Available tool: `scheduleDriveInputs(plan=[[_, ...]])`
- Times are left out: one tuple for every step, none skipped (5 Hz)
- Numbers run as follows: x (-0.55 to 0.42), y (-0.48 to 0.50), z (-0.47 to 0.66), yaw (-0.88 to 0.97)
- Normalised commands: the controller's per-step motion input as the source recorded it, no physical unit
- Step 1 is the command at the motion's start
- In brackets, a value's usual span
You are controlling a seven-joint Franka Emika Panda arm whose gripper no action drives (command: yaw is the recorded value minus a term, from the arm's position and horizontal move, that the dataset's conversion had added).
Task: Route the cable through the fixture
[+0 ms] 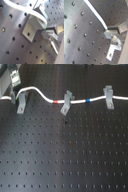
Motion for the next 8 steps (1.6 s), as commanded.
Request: scheduleDriveInputs(plan=[[0.024, -0.222, -0.10, 0.03], [0.353, 0.004, -0.09, 0.01], [0.205, 0.167, -0.14, 0.00], [-0.038, 0.094, -0.19, 0.00], [-0.120, 0.051, -0.23, 0.00], [-0.119, 0.080, -0.34, 0.00], [0.031, 0.121, -0.40, 0.00], [0.026, 0.090, -0.36, 0.00]])
